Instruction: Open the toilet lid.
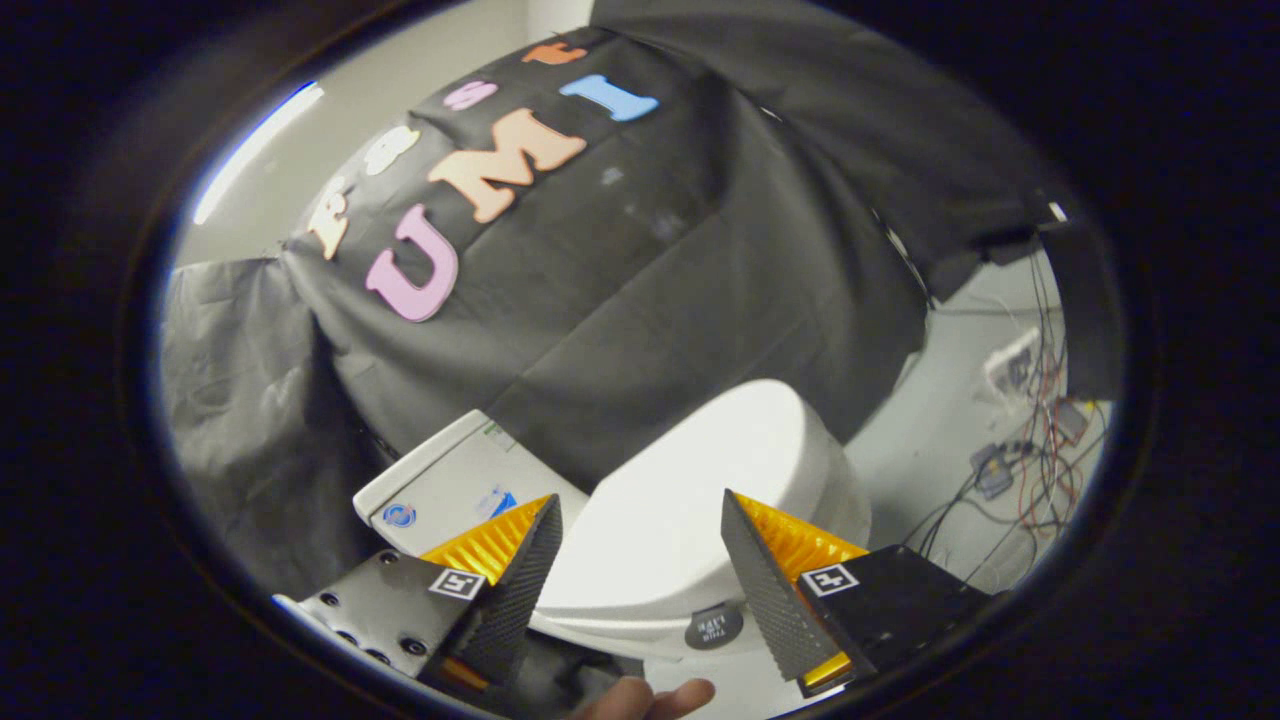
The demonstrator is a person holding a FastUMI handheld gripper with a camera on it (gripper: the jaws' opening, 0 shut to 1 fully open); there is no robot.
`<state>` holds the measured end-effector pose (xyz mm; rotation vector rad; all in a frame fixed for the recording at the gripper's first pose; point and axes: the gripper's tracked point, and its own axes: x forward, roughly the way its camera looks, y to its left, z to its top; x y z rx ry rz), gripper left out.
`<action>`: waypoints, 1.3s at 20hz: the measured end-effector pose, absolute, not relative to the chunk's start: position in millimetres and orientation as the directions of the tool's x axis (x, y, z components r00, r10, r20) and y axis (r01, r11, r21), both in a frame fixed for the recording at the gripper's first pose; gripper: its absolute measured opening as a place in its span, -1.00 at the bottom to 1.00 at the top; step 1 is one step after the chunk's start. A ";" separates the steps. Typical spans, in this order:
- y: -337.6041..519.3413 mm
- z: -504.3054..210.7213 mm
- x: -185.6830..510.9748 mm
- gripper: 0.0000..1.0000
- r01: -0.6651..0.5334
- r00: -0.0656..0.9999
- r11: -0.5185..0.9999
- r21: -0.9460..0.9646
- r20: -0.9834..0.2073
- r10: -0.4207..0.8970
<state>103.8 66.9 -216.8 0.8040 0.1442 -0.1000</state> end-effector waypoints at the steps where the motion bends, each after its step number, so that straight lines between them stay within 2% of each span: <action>1: 66.1 -224.6 102.2 0.97 0.156 0.983 0.662 0.733 -0.182 -0.030; 7: 63.3 -274.4 90.1 0.97 0.258 0.959 0.453 0.853 -0.283 -0.012; 11: 85.5 -327.5 78.2 0.92 0.390 0.895 0.380 0.839 -0.443 0.061; 14: 97.9 -333.4 81.2 0.50 0.396 0.888 0.301 0.867 -0.445 0.114; 16: 115.7 -352.1 82.2 0.22 0.418 0.861 0.300 0.857 -0.479 0.168; 21: 118.0 -335.8 102.9 -0.48 0.358 0.910 0.167 0.919 -0.383 0.158; 22: 120.1 -336.8 105.6 -0.49 0.362 0.912 0.146 0.921 -0.382 0.147; 23: 116.5 -337.1 105.9 -0.76 0.364 0.914 0.147 0.919 -0.384 0.133; 26: 108.0 -327.0 94.0 -0.77 0.386 0.907 0.192 0.902 -0.409 0.099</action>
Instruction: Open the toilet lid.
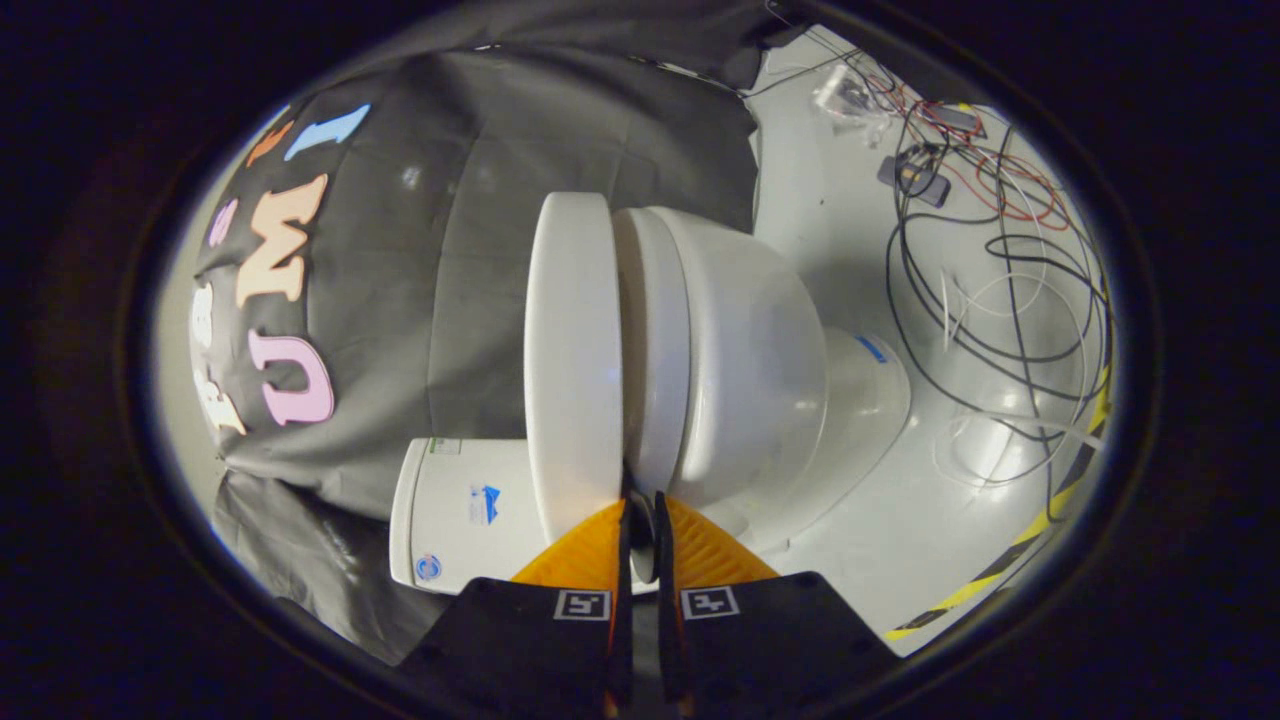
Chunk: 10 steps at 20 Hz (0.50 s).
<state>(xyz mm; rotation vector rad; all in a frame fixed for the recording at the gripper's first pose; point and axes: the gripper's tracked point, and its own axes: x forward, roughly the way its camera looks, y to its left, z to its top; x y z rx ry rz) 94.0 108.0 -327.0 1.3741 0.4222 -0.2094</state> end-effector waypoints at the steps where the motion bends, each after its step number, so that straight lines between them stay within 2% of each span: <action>1: 120.0 -338.0 105.9 -0.88 0.387 0.901 0.220 0.896 -0.418 0.117; 2: 117.6 -339.1 106.1 -0.99 0.405 0.897 0.207 0.891 -0.431 0.097; 5: 118.5 -333.2 102.2 -0.99 0.455 0.880 0.138 0.880 -0.468 0.085; 10: 118.9 -324.3 100.0 -0.99 0.499 0.855 0.194 0.844 -0.517 0.049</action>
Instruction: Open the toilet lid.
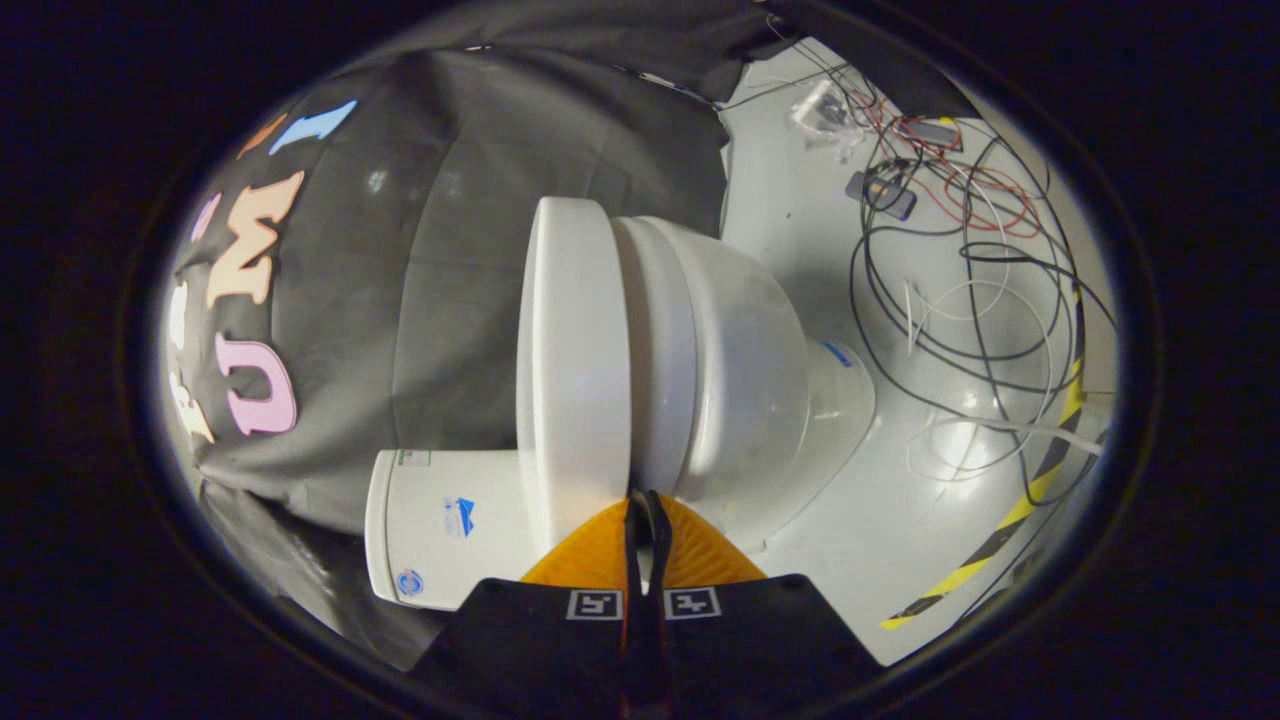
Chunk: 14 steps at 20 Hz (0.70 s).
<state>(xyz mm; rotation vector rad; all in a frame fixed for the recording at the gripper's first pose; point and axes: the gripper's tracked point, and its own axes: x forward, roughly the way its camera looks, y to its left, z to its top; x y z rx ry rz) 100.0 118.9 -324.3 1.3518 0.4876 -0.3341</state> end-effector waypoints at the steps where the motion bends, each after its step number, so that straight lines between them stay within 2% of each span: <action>1: 119.2 -322.6 102.1 -0.98 0.499 0.855 0.206 0.842 -0.516 0.038; 14: 125.0 -264.1 106.8 -0.98 0.483 0.865 0.389 0.784 -0.496 -0.074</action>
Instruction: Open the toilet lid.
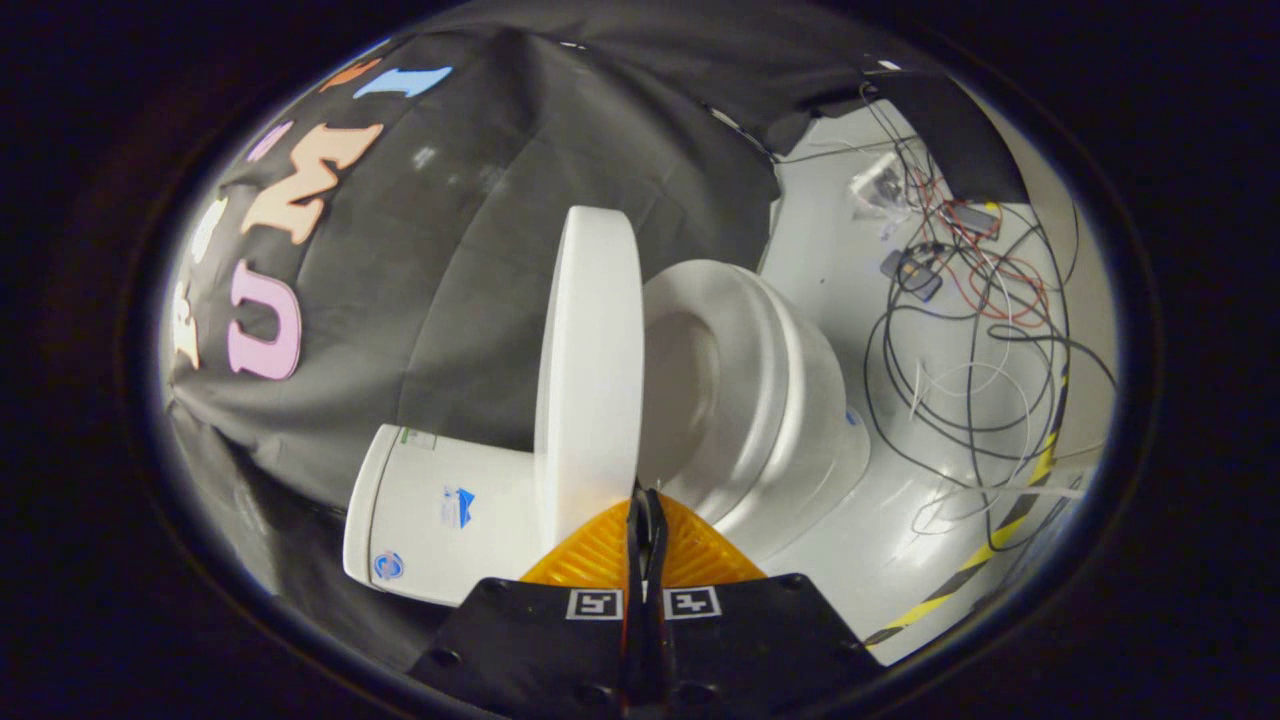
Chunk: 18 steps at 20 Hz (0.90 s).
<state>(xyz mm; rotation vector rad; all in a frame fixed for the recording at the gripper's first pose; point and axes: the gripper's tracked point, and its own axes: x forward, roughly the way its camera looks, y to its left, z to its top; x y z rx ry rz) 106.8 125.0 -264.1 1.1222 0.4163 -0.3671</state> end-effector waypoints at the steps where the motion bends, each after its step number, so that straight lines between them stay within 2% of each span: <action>1: 125.1 -258.8 108.9 -0.99 0.477 0.869 0.398 0.784 -0.488 -0.081; 7: 135.4 -221.6 113.4 -0.99 0.405 0.908 0.467 0.786 -0.405 -0.106; 12: 148.2 -193.0 120.2 -0.98 0.345 0.930 0.601 0.721 -0.348 -0.116; 18: 151.8 -182.3 124.5 -0.99 0.346 0.930 0.676 0.651 -0.333 -0.156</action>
